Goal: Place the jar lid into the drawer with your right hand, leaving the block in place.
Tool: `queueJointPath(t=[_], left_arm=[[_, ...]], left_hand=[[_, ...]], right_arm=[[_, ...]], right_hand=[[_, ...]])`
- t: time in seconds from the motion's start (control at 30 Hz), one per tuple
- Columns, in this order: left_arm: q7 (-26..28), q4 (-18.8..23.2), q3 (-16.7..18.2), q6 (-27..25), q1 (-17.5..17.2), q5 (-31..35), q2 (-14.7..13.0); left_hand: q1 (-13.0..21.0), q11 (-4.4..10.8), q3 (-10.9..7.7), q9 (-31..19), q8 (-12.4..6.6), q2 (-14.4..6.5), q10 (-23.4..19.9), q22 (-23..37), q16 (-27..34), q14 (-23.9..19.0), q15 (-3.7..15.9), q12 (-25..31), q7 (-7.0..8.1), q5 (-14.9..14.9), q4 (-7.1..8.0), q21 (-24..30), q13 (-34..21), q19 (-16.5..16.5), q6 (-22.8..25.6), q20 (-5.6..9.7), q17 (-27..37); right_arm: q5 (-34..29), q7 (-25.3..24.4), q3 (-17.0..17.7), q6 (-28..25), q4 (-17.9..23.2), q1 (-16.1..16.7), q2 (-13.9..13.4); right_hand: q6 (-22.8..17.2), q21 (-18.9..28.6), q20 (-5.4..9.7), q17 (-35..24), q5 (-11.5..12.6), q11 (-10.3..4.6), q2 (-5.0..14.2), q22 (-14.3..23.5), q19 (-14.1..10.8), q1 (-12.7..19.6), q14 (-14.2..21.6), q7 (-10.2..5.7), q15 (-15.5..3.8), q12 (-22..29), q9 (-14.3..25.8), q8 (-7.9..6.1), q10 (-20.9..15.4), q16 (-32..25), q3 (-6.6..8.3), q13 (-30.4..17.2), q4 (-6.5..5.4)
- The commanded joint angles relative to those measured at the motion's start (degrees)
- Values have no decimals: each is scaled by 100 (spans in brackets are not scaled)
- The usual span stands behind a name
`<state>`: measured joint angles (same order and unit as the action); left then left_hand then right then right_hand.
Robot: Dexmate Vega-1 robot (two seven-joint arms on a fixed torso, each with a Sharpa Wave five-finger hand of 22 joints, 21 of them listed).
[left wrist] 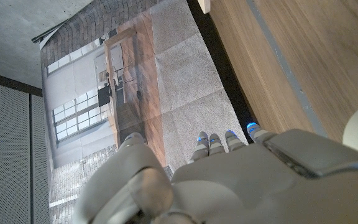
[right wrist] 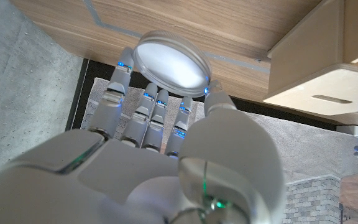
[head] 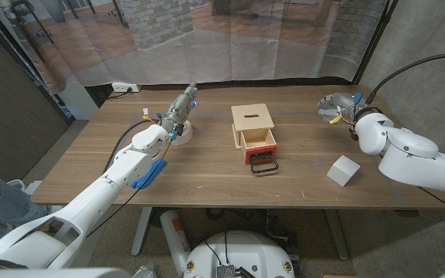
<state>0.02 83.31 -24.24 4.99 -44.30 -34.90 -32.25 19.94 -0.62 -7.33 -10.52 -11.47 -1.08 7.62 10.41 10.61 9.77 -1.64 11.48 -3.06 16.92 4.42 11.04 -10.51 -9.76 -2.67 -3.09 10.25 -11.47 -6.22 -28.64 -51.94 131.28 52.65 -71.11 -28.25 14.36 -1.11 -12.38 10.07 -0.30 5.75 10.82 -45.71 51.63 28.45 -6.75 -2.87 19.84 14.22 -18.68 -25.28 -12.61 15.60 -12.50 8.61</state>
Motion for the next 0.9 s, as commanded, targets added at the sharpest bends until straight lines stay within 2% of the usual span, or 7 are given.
queueJointPath(t=[0.03,0.27,0.9], left_arm=[[-25,-12,1,-22,2,-15,-19],[-62,-30,0,-29,20,-23,-30],[-16,9,1,-51,18,4,-45]], left_hand=[[45,-18,28,-28,9,-23,1,17,6,190,19,2,1,-28,16,58,-13,-775,14,38,10],[48,-19,34,-28,8,-26,-4,17,7,190,18,4,11,-31,16,59,-13,-775,17,36,10],[57,-2,47,-28,9,-36,-6,17,7,189,21,6,6,-37,14,58,-13,-780,21,38,9]], right_arm=[[-107,-67,97,101,216,170,-11],[-208,-95,126,137,341,248,-7],[-133,-191,545,591,552,613,-129]], right_hand=[[-55,-26,32,-30,25,-21,12,9,-27,56,0,-15,-288,-25,31,25,-57,13,27,-3,-30],[-81,-31,28,-32,25,-22,14,10,-29,58,11,-19,-291,-30,31,23,-58,9,32,-4,-35],[-120,-32,40,-33,27,-36,12,12,-60,67,66,-31,-310,-26,26,33,-107,-6,44,-6,-37]])
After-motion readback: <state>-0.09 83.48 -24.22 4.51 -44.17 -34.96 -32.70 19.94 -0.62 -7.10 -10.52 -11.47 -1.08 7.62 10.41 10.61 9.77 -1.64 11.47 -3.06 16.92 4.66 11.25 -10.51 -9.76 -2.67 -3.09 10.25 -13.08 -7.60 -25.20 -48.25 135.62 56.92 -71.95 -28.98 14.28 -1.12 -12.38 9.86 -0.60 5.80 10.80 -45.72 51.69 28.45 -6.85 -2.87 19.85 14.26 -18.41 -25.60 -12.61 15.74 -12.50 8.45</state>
